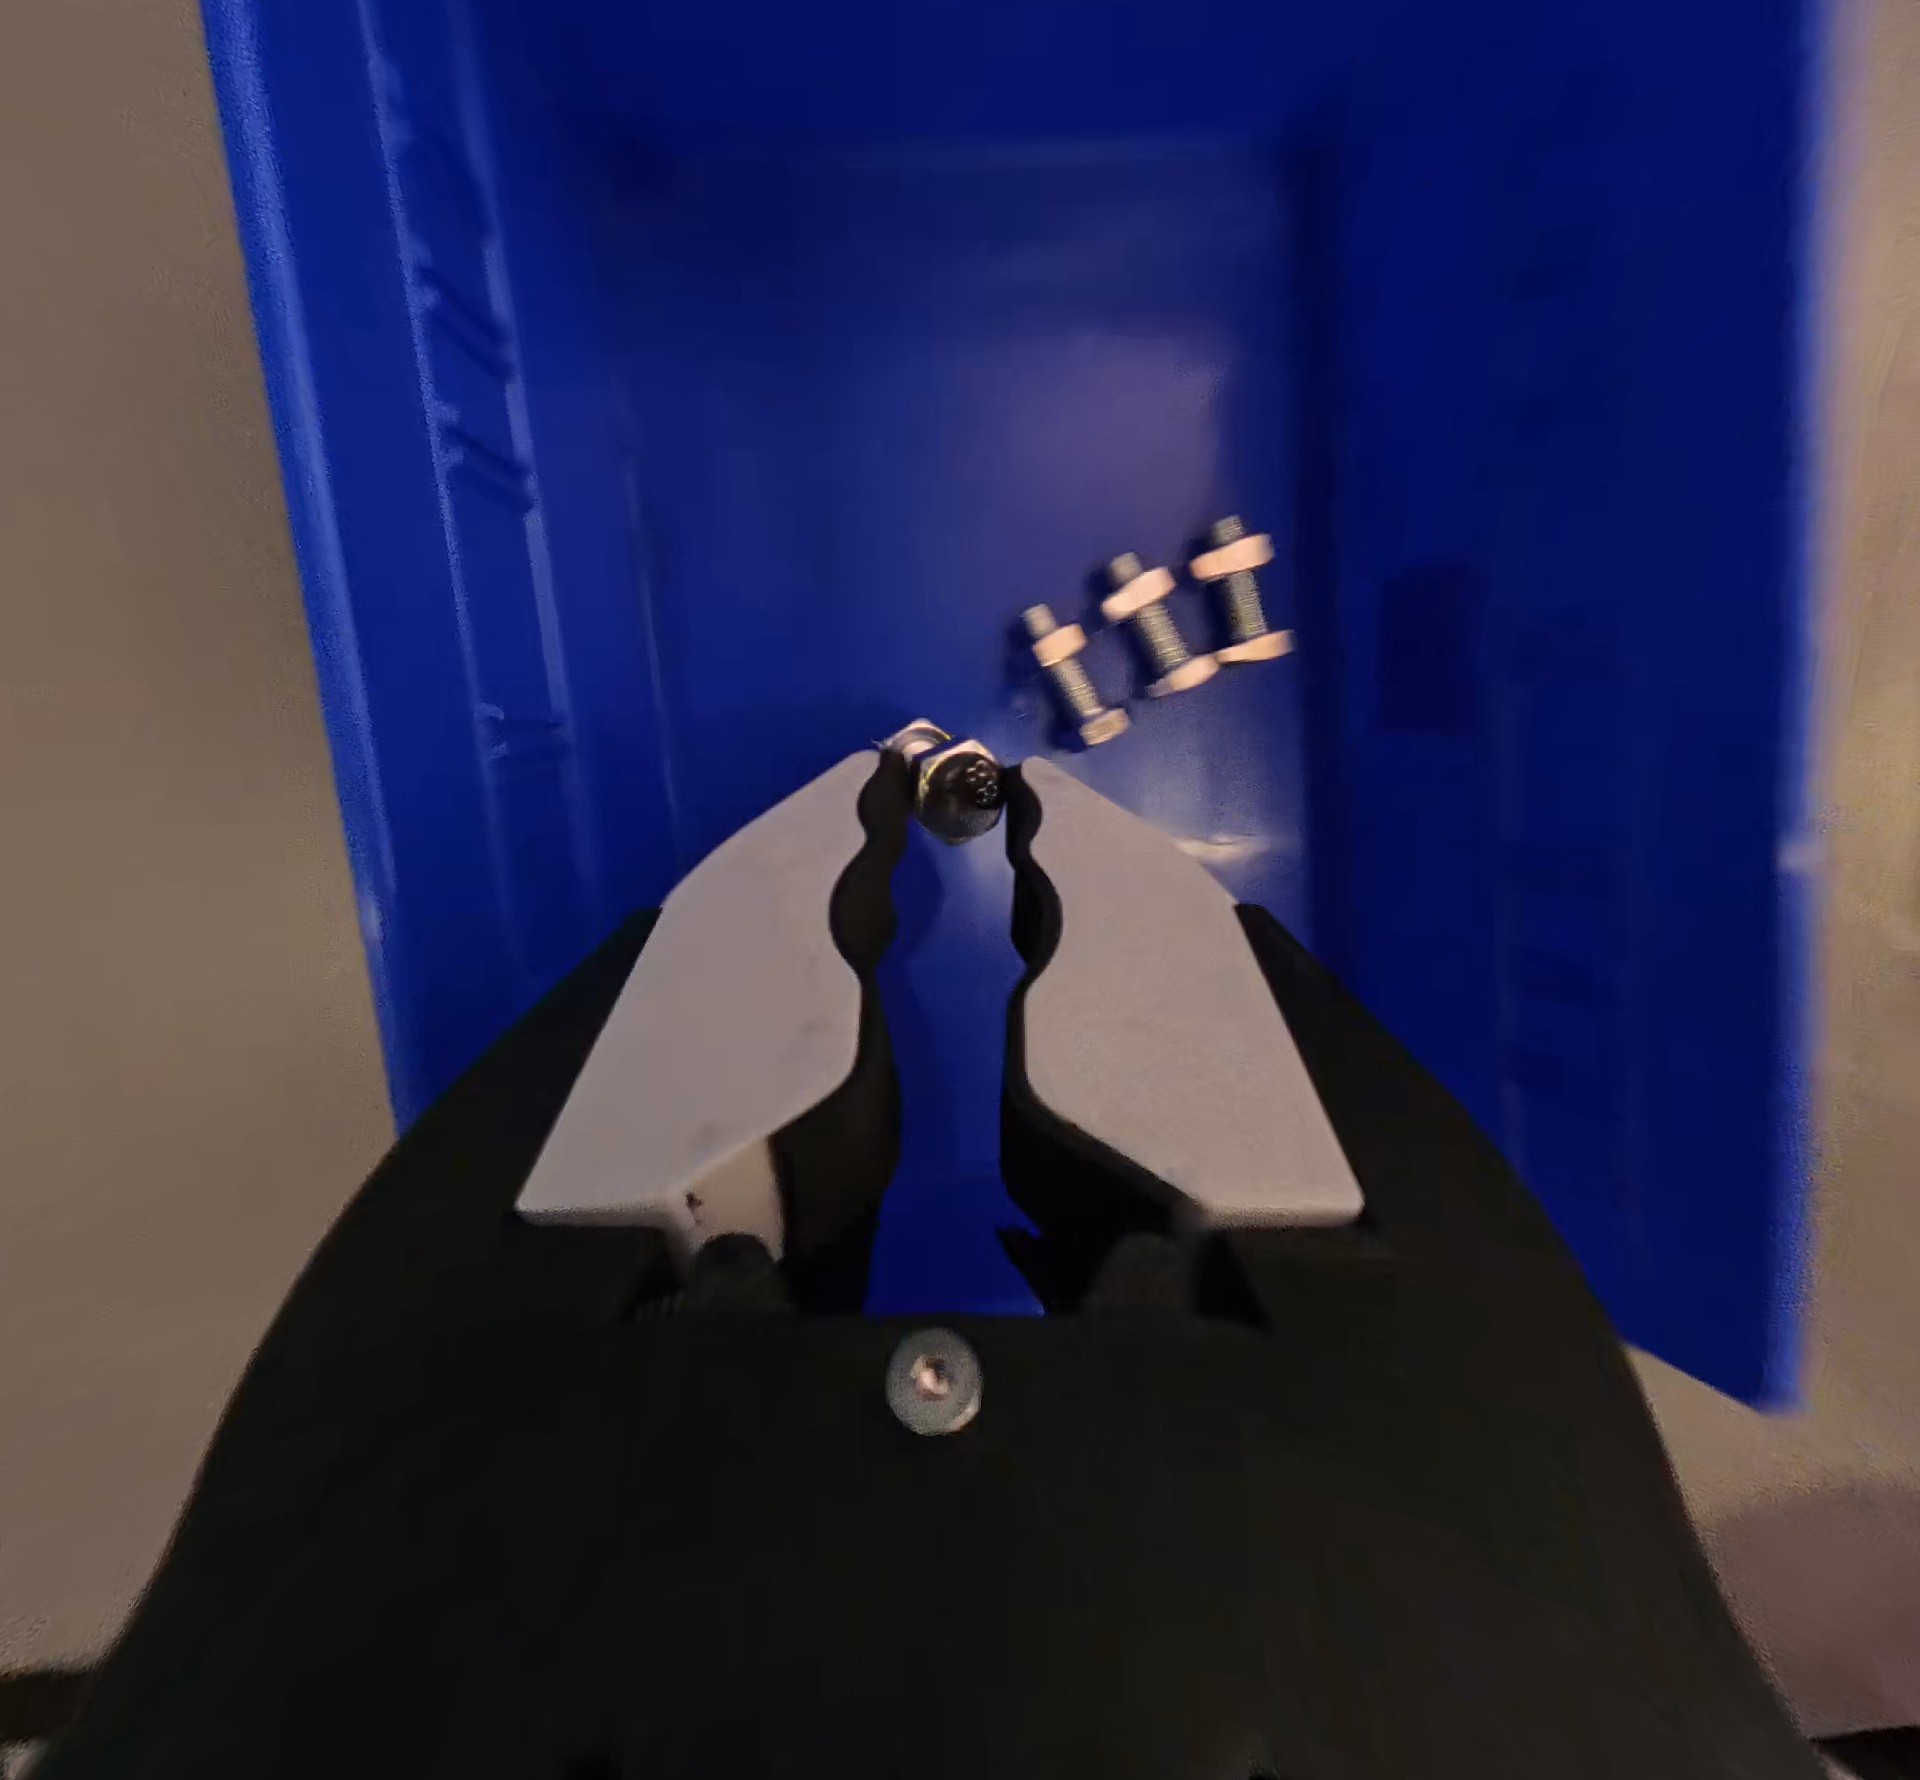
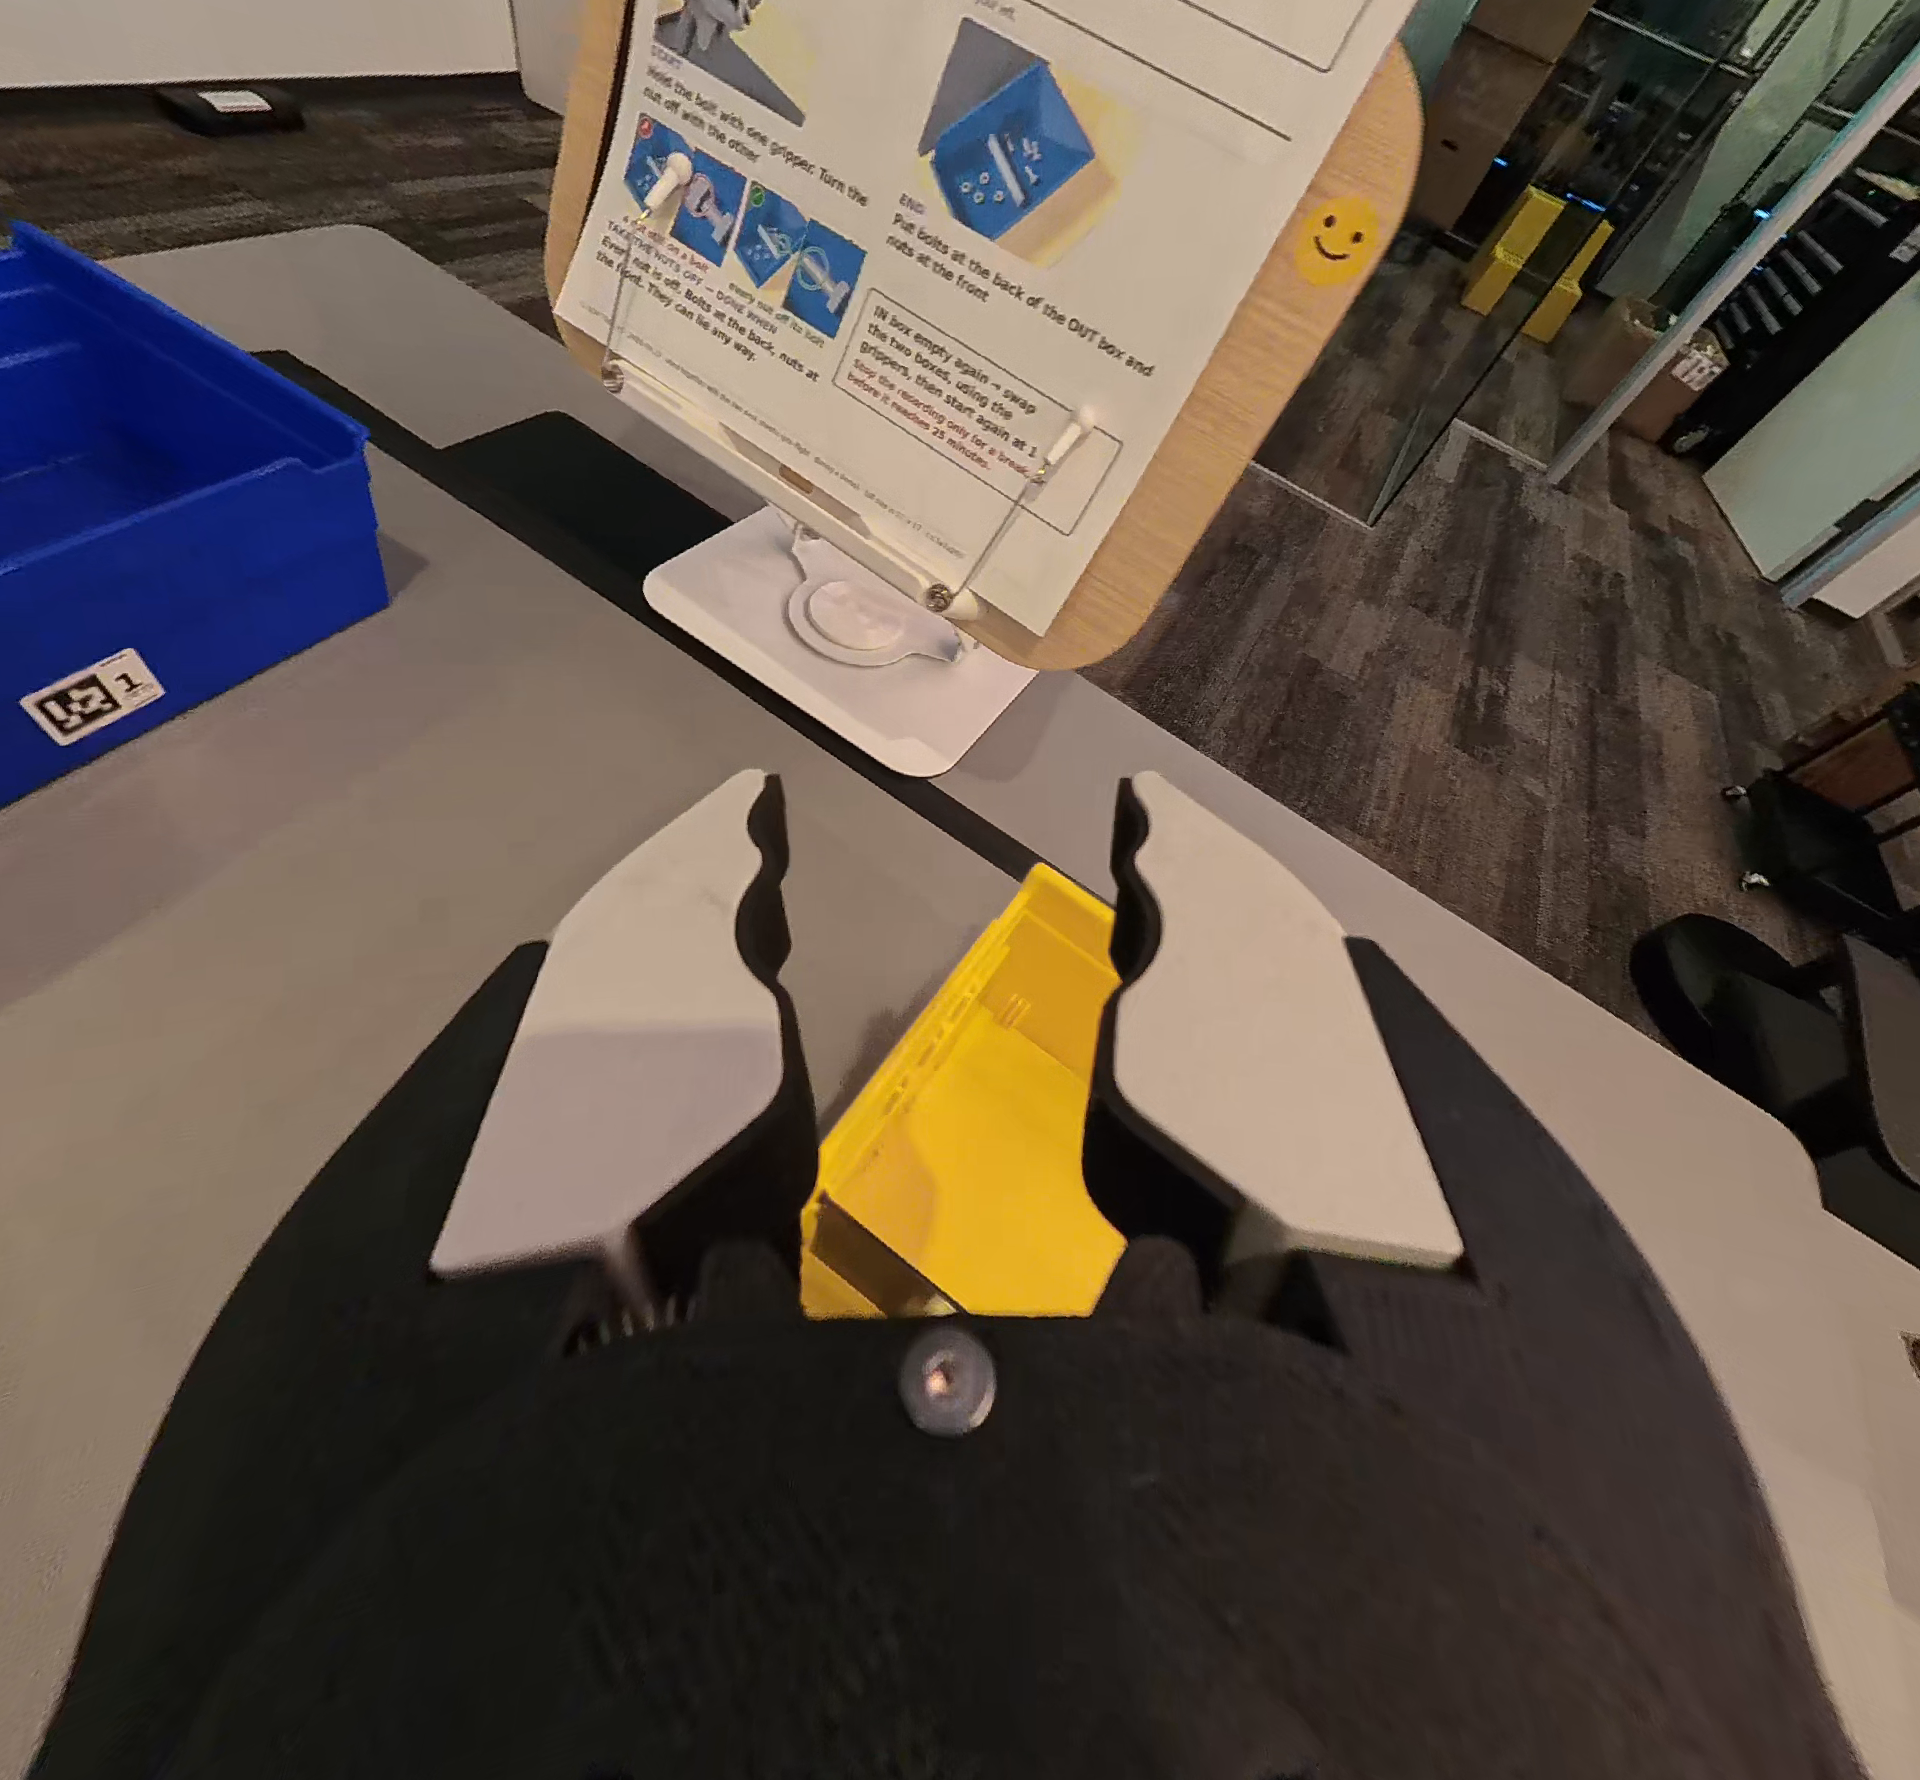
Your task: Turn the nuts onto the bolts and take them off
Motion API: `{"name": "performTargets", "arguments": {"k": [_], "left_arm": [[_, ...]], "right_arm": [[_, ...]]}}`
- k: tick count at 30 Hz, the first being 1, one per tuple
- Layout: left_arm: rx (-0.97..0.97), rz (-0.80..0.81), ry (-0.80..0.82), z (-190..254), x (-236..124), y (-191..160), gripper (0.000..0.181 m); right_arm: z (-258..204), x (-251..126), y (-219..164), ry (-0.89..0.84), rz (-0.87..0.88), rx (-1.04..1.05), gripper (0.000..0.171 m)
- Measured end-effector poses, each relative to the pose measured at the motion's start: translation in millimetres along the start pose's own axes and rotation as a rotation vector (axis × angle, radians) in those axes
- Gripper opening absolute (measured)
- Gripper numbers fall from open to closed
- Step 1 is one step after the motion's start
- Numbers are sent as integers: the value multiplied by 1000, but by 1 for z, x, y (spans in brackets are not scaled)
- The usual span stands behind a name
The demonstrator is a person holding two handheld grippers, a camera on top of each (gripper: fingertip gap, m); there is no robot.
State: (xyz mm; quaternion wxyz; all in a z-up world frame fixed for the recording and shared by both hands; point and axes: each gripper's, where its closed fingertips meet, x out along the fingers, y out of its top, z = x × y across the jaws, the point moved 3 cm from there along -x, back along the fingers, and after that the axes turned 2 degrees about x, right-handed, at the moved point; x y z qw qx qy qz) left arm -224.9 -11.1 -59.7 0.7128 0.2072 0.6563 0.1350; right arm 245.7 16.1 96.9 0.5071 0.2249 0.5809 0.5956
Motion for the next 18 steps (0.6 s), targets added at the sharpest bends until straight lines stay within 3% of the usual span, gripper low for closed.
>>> {"name": "performTargets", "arguments": {"k": [7, 15, 18], "left_arm": [[82, 184, -197, 51, -62, 17, 18], [315, 326, -586, 156, -129, 35, 18], [417, 343, -759, 199, -153, 35, 18]], "right_arm": [[-37, 16, 1, 116, -10, -30, 61], [-174, 9, 33, 773, 354, -35, 62], [-205, -2, 36, 921, 469, -12, 53]]}}
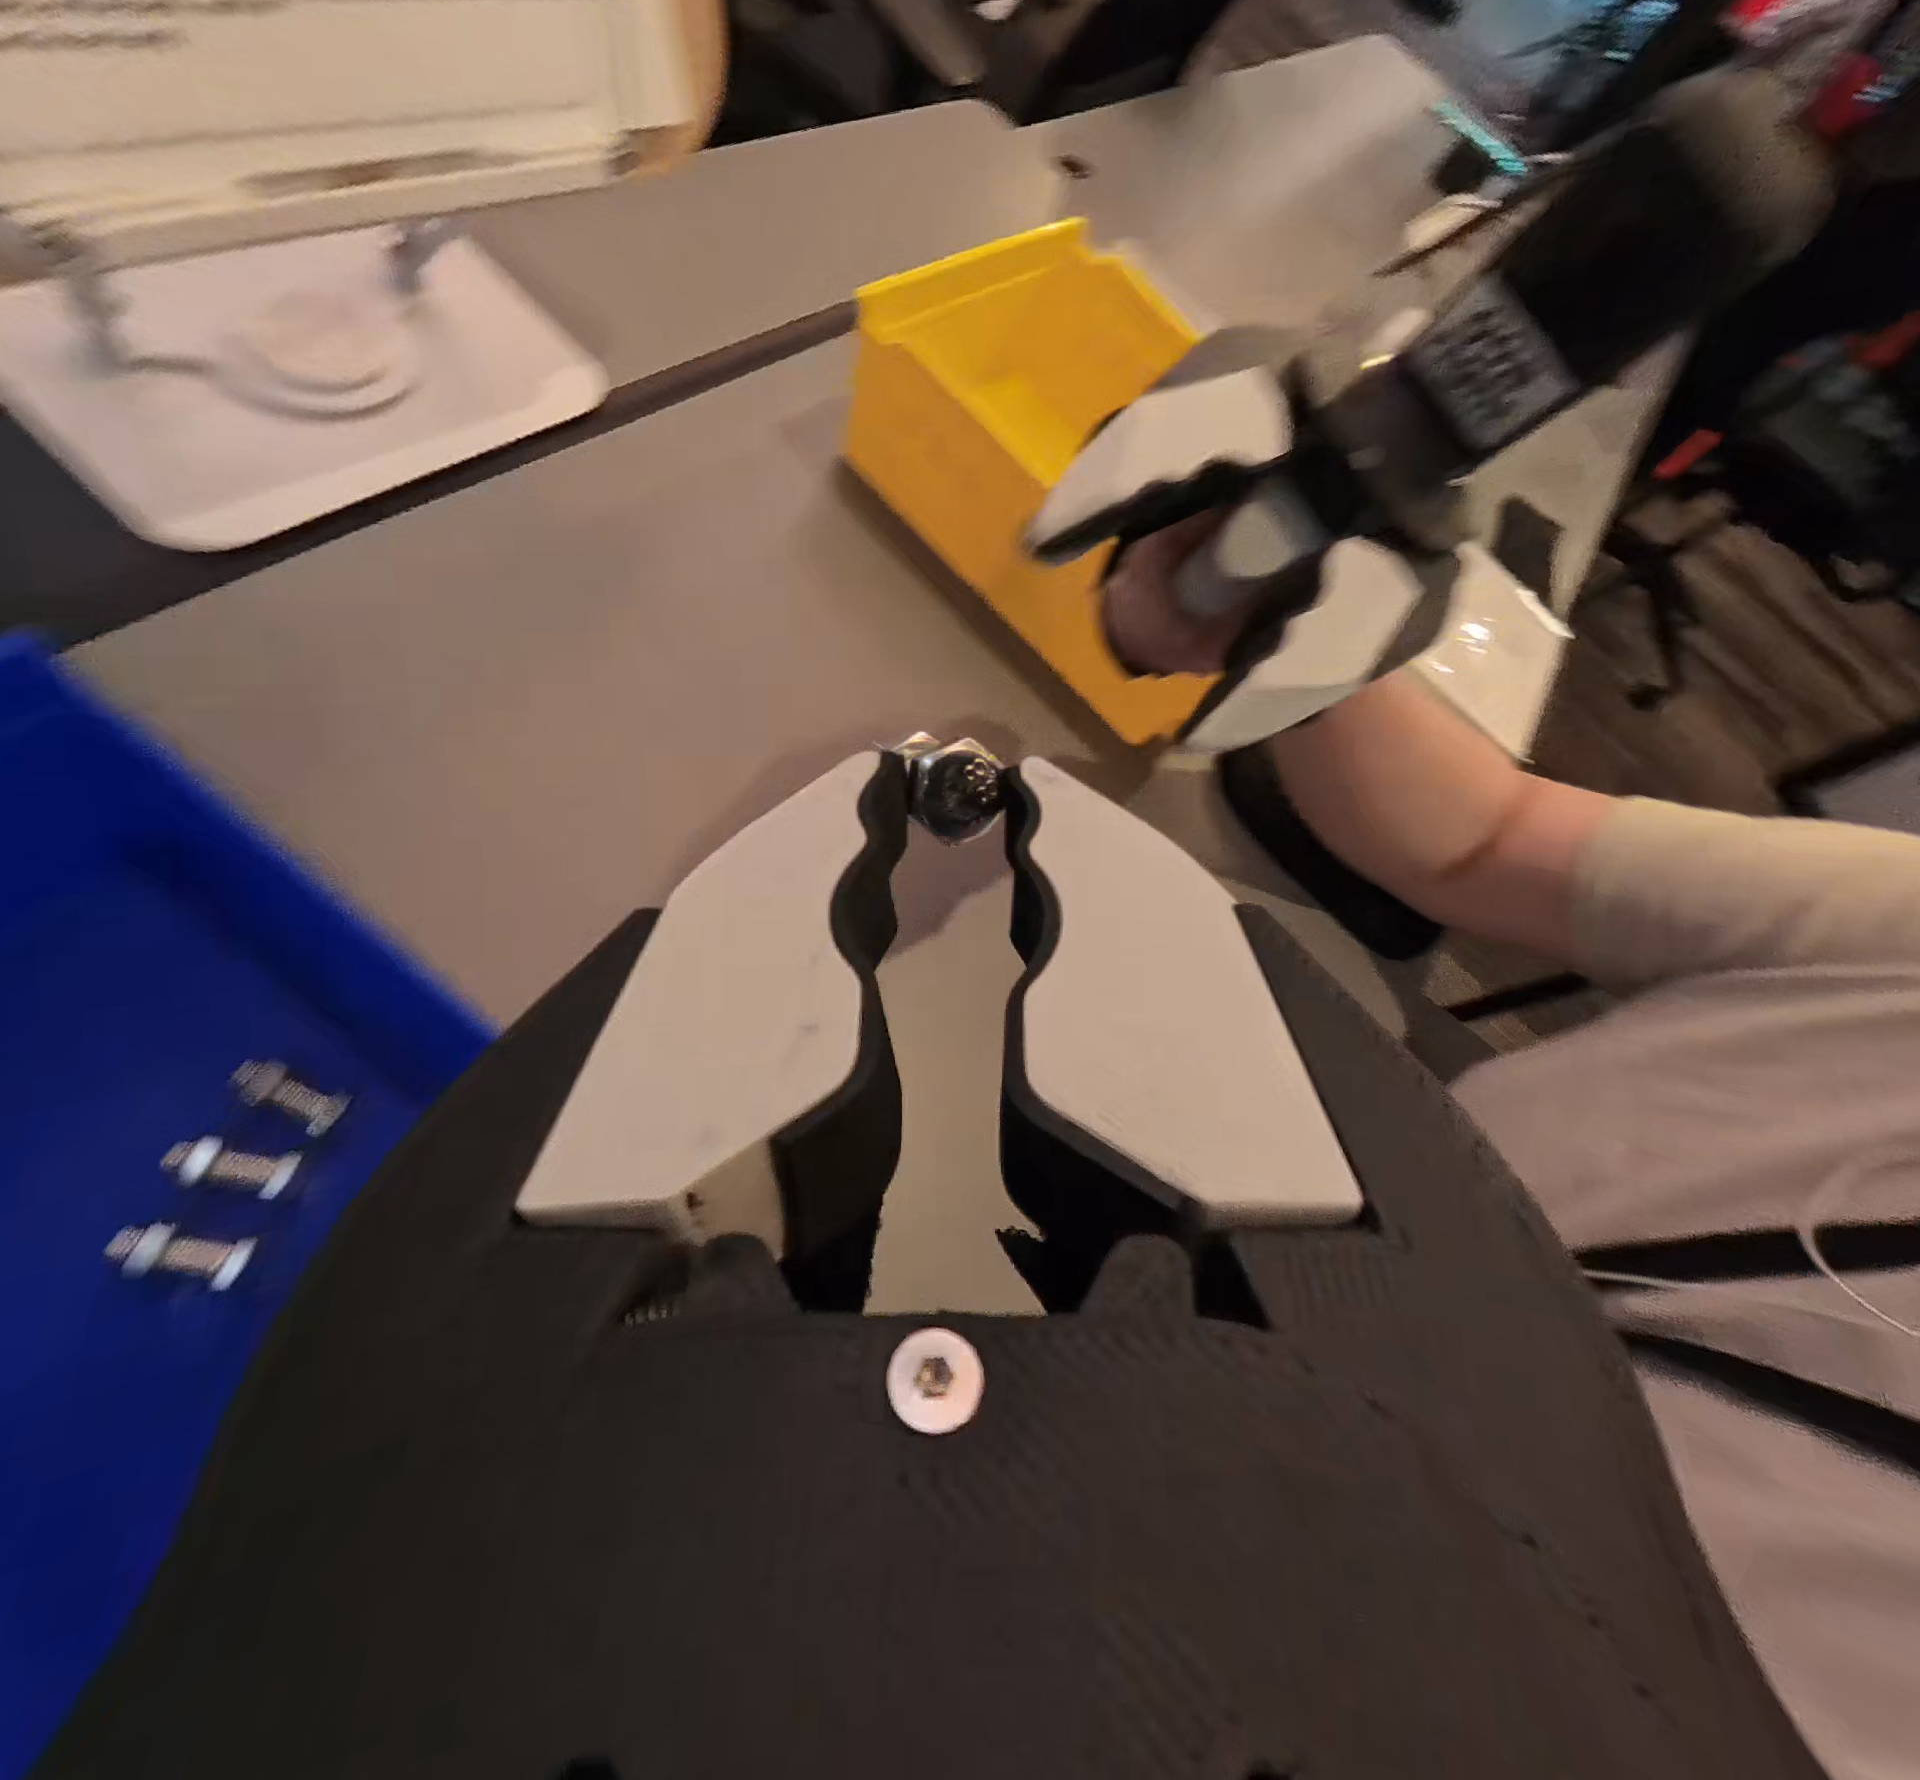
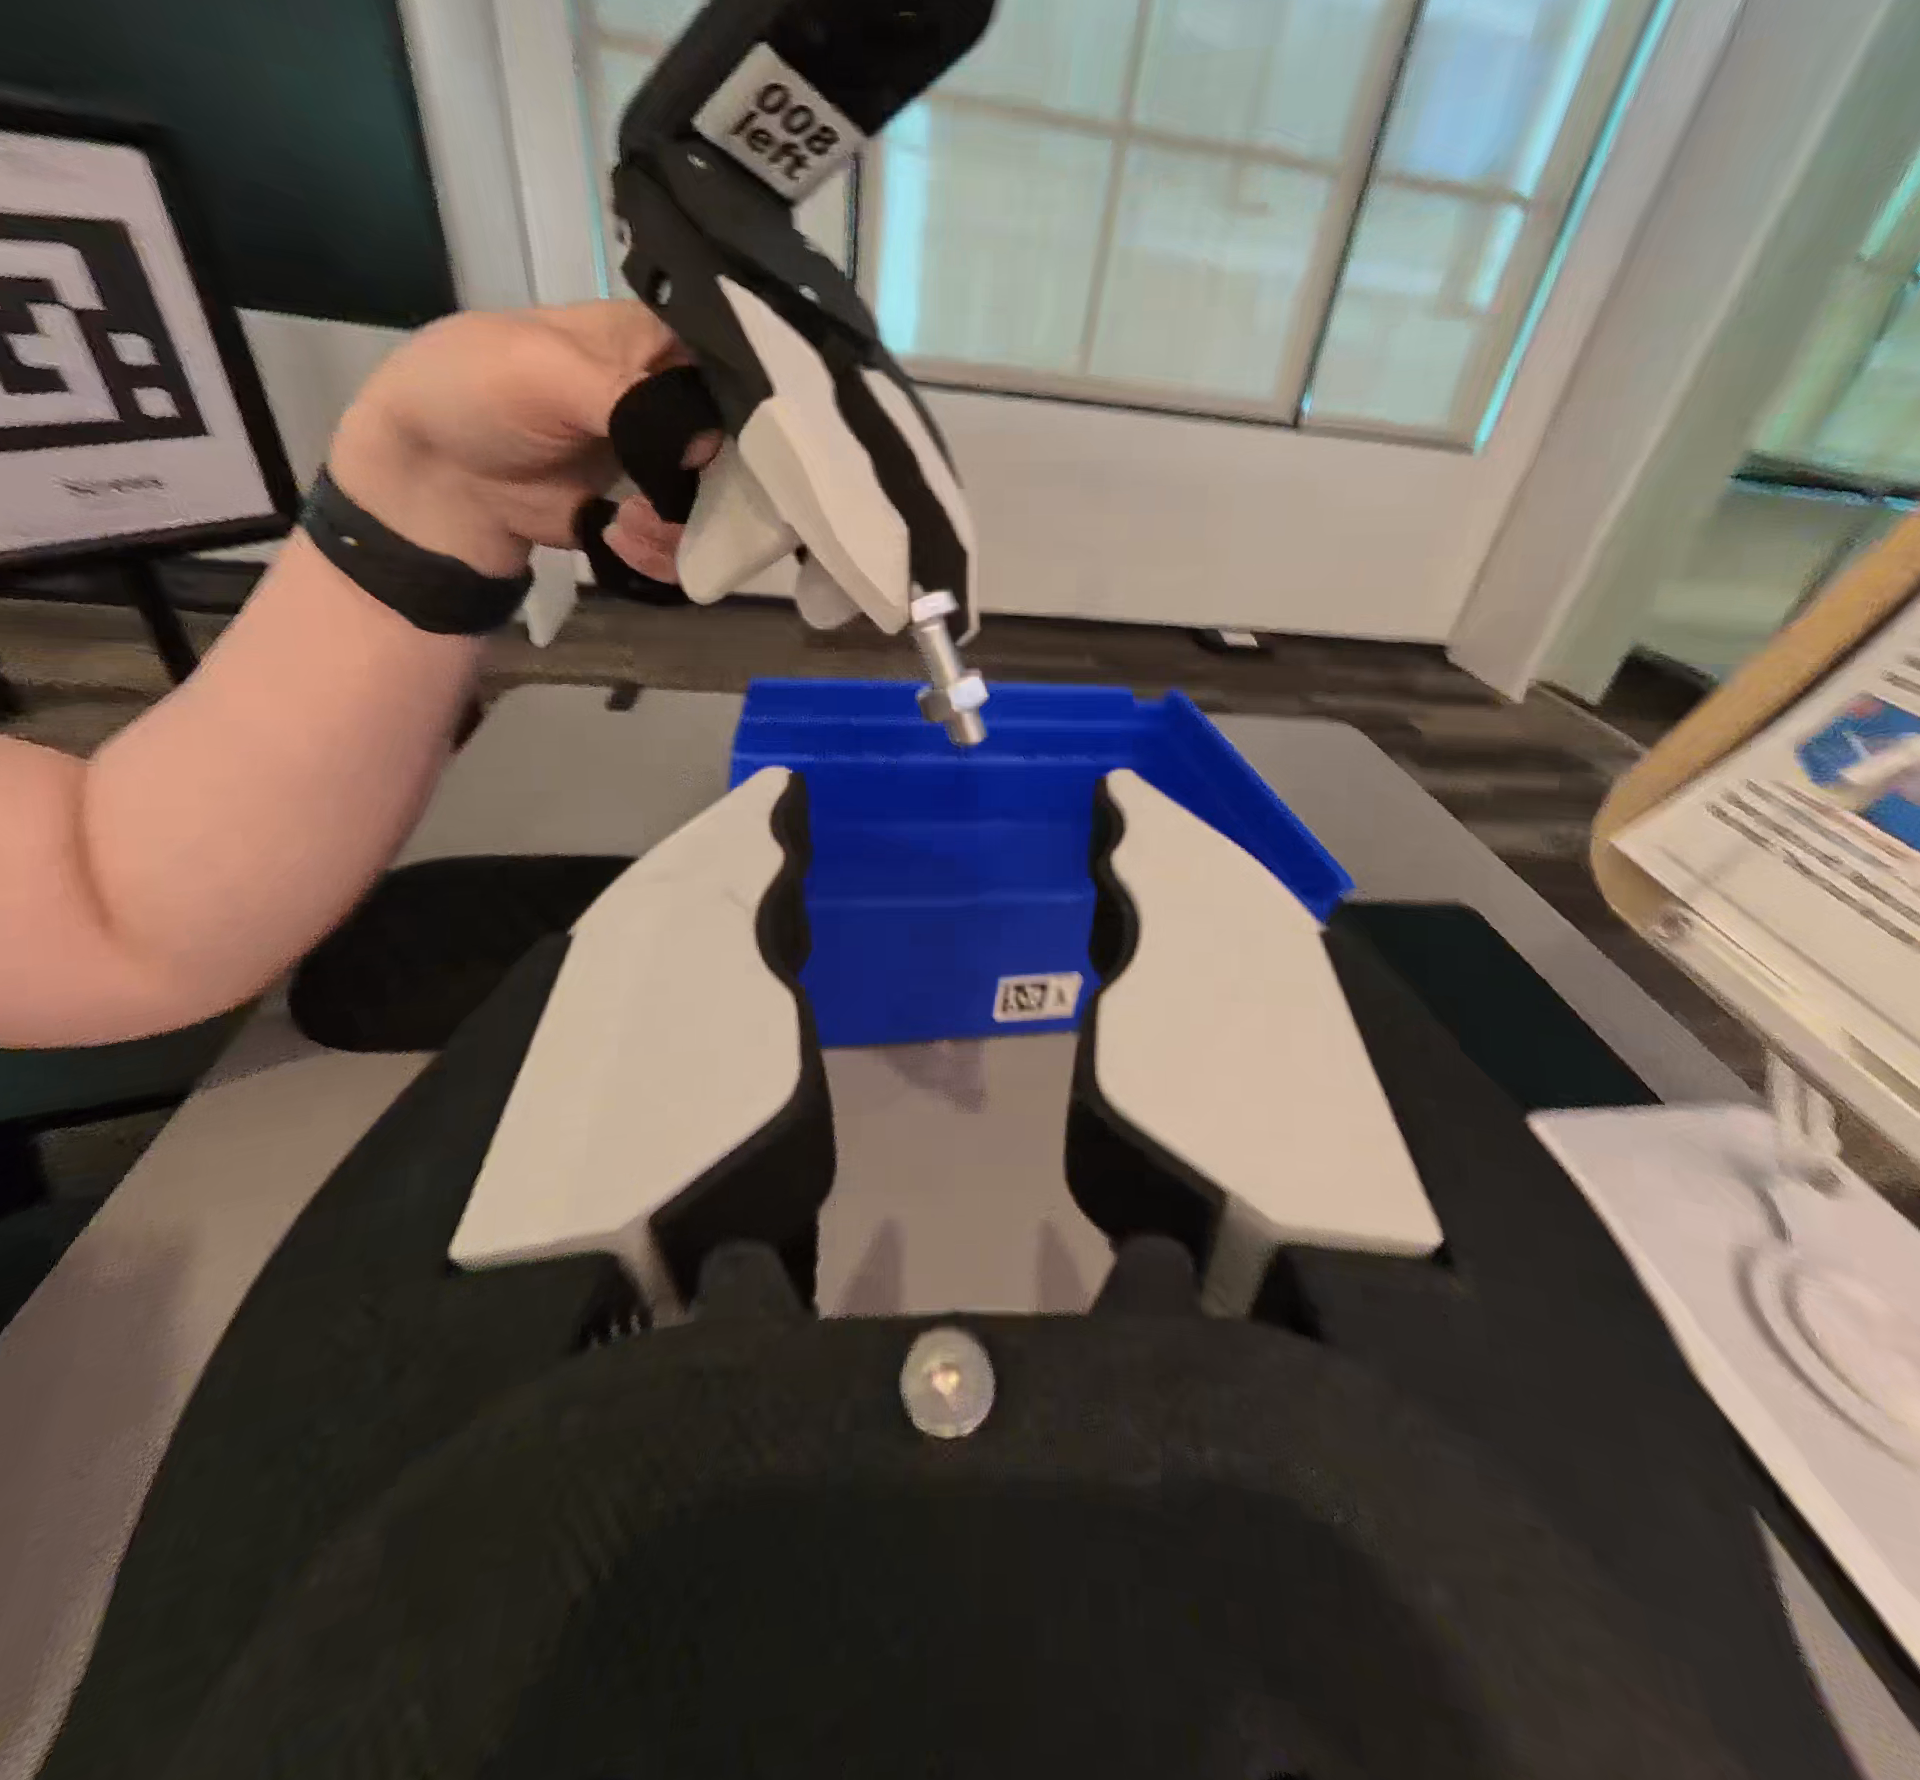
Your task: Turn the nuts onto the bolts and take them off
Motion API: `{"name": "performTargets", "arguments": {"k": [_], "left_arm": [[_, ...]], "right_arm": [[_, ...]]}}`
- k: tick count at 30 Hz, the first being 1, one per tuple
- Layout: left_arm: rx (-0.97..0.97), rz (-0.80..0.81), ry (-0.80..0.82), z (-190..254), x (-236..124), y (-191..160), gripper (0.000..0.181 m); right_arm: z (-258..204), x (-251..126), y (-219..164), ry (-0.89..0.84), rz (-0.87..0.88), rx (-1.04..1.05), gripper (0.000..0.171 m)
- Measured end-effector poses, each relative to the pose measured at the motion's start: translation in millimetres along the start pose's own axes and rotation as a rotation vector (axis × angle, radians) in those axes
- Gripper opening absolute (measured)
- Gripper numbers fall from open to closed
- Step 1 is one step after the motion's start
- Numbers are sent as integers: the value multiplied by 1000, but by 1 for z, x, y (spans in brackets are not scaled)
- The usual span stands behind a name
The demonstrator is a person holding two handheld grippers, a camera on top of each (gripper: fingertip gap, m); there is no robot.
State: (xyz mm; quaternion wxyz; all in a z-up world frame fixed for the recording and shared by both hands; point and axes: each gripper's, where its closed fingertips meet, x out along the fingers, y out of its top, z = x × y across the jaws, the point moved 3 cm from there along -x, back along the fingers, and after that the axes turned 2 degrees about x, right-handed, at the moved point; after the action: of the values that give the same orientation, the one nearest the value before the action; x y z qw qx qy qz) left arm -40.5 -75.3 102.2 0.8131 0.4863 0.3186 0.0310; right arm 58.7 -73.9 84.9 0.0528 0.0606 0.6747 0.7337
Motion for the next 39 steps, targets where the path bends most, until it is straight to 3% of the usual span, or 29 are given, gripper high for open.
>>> {"name": "performTargets", "arguments": {"k": [5, 8, 11, 14, 18, 21, 24, 28, 35, 39], "left_arm": [[86, 25, -195, 48, 13, 19, 18], [110, 21, -248, 62, 19, 23, 18], [117, 25, -262, 66, 23, 25, 18], [109, 44, -274, 67, 22, 27, 17], [121, 50, -214, 60, 20, 27, 17], [116, 49, -237, 63, 20, 27, 17], [124, 40, -221, 62, 21, 25, 18], [130, 35, -223, 61, 24, 23, 17], [132, 45, -239, 59, 25, 18, 18], [168, 30, -210, 58, 27, 15, 23]], "right_arm": [[-6, -1, 0, -43, 45, -177, 37], [-11, -8, 8, -66, 75, -273, 20], [-14, -9, 9, -67, 46, -323, 19], [-18, -9, 10, -60, 50, -363, 6], [-22, -3, 3, -18, -15, -309, 19], [-12, 0, 6, -132, -10, -312, 21], [-20, 2, 5, -107, -13, -344, 22], [-14, 3, 4, -186, -62, -366, 18], [-16, -1, 7, -173, -121, -356, 10], [-12, -10, 9, -278, -229, -593, 10]]}}
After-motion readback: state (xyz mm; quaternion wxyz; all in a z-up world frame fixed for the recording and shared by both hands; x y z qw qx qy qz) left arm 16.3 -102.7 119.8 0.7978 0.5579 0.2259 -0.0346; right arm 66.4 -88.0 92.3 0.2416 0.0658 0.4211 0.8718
